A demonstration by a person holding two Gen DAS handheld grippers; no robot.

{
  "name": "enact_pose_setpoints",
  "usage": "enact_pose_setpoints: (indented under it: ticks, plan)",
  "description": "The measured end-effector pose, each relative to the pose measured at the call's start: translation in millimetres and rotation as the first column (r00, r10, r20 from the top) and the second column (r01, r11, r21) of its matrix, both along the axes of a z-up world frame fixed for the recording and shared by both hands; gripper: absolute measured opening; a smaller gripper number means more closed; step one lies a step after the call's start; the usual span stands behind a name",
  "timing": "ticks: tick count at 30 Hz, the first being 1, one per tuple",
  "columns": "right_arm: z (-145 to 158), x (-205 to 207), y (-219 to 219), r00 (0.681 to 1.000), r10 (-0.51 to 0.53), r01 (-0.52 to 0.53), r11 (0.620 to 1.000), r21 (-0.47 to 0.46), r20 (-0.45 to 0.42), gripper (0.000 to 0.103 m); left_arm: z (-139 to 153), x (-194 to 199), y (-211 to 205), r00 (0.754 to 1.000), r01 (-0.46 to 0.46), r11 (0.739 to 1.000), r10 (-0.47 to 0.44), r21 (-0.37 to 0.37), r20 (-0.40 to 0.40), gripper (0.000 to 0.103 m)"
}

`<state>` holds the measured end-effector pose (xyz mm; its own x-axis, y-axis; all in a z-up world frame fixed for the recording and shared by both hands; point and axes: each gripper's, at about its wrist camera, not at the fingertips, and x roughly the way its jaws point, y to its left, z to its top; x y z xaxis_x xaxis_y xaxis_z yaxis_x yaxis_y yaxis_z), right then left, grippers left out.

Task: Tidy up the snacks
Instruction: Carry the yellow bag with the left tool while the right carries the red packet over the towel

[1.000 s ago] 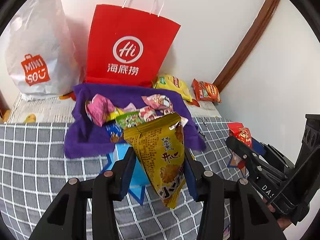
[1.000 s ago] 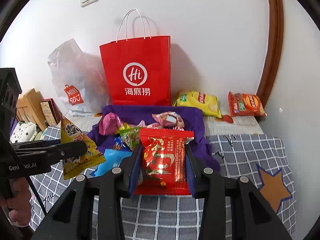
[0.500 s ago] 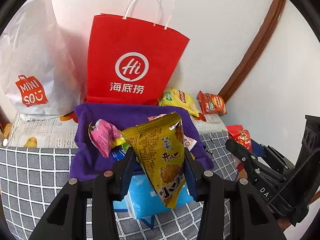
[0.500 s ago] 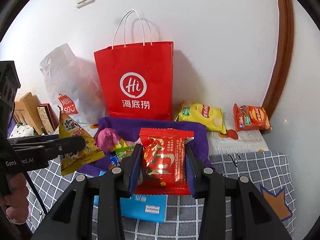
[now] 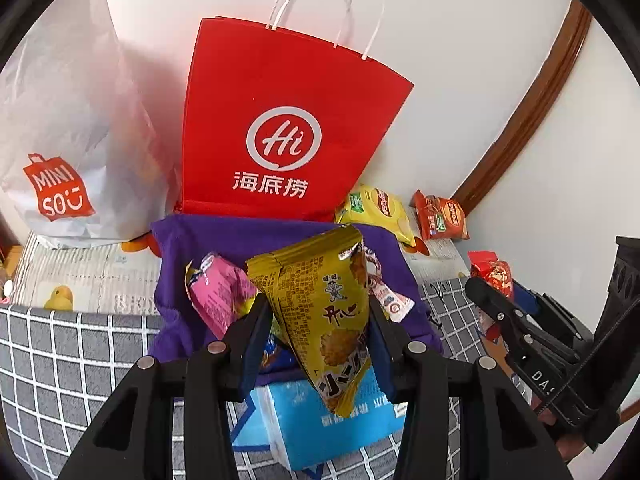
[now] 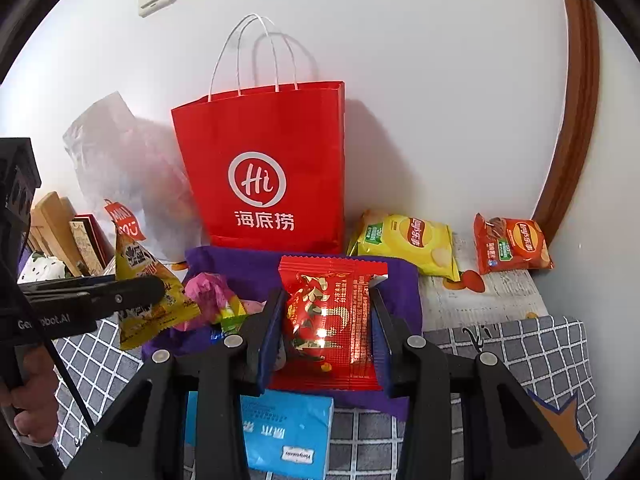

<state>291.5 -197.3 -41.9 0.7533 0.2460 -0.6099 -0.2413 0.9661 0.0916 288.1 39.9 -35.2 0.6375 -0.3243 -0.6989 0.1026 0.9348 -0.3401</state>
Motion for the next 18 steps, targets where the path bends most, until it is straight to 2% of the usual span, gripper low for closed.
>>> enact_pose_setpoints:
  ticks: [11,18]
  plan:
    - [-4,42,2,1.0,-0.003,0.003,0.999,0.032,-0.026,0.04,9,39,0,0.999,0.008,1.0,-0.009,0.017,0.044,0.044]
    - [-14,71,10,0.999,0.009,-0.007,0.999,0.04,-0.041,0.04,-8,64,14,1.0,-0.008,1.0,0.008,0.023,-0.005,0.044]
